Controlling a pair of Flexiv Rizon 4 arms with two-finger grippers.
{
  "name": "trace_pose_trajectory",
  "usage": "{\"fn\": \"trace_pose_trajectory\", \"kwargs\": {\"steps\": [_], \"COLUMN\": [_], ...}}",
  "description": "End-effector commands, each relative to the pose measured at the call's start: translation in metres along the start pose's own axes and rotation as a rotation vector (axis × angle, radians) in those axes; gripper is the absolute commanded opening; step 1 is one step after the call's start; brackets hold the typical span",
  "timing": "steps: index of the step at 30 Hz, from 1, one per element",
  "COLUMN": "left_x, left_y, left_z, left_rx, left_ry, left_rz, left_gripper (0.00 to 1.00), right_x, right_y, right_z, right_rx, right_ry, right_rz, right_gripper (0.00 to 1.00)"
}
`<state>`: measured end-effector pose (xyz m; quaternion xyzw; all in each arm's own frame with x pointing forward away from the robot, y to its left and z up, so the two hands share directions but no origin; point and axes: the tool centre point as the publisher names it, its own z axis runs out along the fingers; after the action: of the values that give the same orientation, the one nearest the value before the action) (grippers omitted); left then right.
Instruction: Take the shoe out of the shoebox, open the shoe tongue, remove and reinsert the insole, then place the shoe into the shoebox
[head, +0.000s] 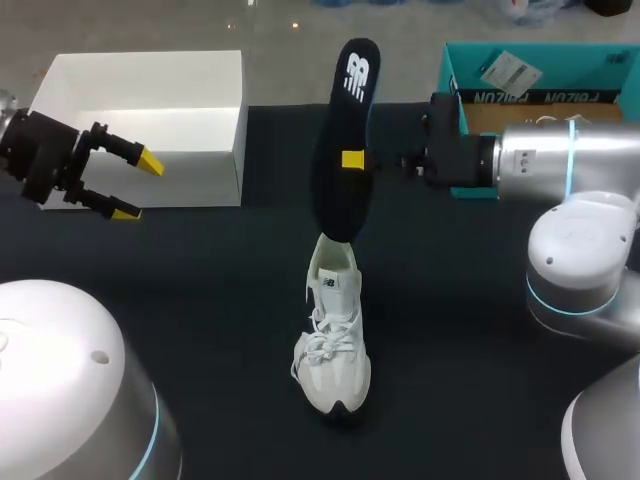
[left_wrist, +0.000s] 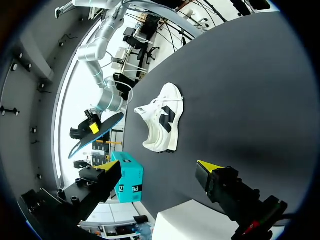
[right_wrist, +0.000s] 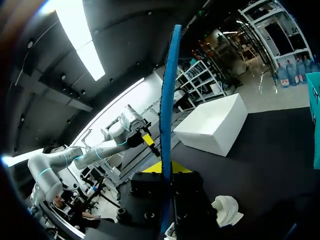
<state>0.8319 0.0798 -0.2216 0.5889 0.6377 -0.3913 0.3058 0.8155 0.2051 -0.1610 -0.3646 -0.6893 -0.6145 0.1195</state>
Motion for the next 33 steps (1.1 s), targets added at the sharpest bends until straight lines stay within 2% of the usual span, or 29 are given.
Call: {"fn": "trace_pose_trajectory", "kwargs": {"steps": [1, 10, 13, 15, 21, 29, 33], "left_x": [-0.001, -0.001, -0.001, -0.001, -0.001, -0.001, -0.001], "left_y": [-0.001, -0.001, -0.001, -0.001, -0.001, -0.001, -0.001], "left_z": [0.0, 0.0, 0.0, 0.0, 0.0, 0.0, 0.0], "left_rx": [-0.001, -0.001, -0.001, -0.001, -0.001, -0.001, -0.001], "left_ry": [0.004, 0.004, 0.004, 0.004, 0.004, 0.004, 0.004], "left_rz": [0.0, 0.0, 0.0, 0.0, 0.0, 0.0, 0.0], "left_gripper": [1.0, 1.0, 1.0, 1.0, 1.0, 1.0, 1.0], "right_x": [0.004, 0.004, -0.004, -0.008, -0.02, -0.037, -0.042], "right_y": [0.005, 0.005, 0.001, 0.002, -0.002, -0.007, -0.01], "right_z": [0.009, 0.009, 0.025, 0.035, 0.054, 0.063, 0.065], "right_rx": [0.024, 0.024, 0.018, 0.048, 0.08, 0.094, 0.115], "right_ry": [-0.032, -0.032, 0.006, 0.01, 0.015, -0.016, -0.05], "right_rz": [0.006, 0.006, 0.021, 0.002, -0.048, -0.053, -0.102], "right_gripper": [0.0, 0.0, 0.0, 0.0, 0.0, 0.0, 0.0]}}
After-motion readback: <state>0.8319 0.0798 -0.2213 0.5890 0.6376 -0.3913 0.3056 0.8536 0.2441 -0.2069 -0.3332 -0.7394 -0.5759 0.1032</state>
